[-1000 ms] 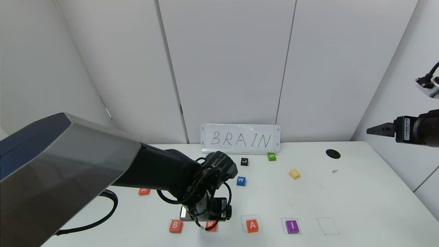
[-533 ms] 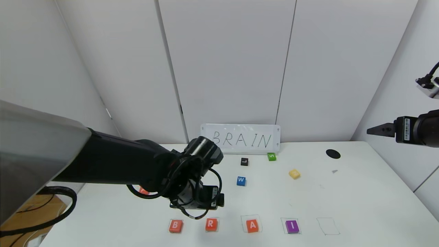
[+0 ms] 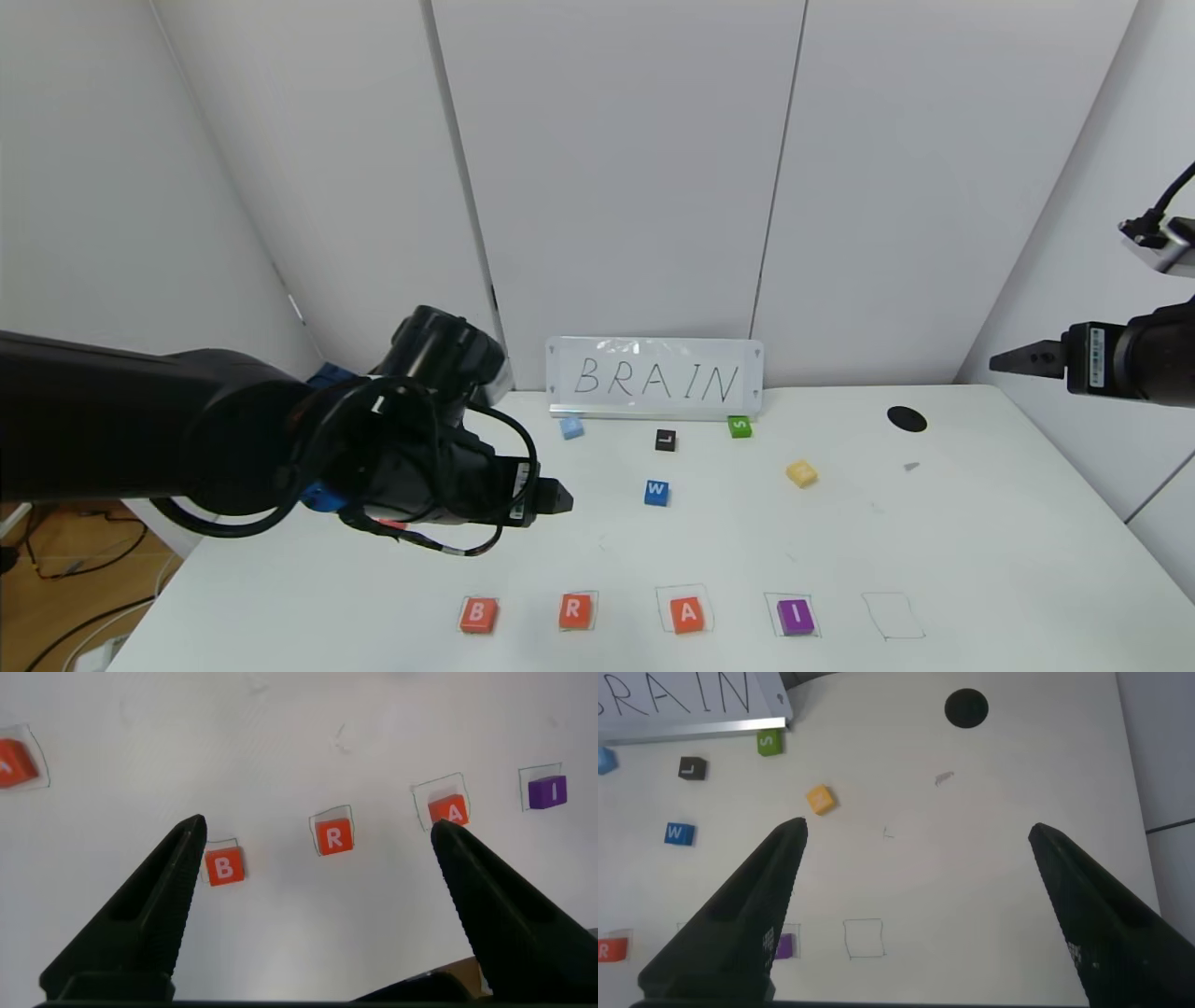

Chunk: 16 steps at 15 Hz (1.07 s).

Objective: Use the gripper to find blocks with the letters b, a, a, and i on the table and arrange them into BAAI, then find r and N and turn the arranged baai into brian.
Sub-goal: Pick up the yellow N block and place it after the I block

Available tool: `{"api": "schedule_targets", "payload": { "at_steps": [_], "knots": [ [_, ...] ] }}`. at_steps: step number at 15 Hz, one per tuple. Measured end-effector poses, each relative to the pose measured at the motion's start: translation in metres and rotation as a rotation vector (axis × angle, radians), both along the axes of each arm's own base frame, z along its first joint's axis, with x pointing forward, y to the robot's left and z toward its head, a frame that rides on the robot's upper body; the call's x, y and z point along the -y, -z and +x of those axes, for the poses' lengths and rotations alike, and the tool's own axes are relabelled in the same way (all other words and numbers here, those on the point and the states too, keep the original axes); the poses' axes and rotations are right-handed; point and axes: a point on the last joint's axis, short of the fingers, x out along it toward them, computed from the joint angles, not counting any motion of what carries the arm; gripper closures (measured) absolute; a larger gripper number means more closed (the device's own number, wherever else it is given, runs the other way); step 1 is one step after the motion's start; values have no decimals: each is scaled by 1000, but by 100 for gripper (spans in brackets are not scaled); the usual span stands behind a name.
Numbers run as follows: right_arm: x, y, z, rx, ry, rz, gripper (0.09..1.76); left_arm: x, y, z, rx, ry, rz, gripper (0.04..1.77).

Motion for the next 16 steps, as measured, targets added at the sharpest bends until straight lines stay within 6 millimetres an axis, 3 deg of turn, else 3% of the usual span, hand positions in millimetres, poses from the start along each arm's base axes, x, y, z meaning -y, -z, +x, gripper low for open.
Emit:
{"api": "schedule_targets", "payload": {
  "at_steps": [6, 16],
  "knots": [
    [-4, 5, 5, -19, 3, 27, 14, -34, -33, -15, 79, 99, -88, 10],
    [-50, 20, 39, -198, 108, 281, 14, -41, -43, -21, 115, 94, -95, 9]
  ]
}}
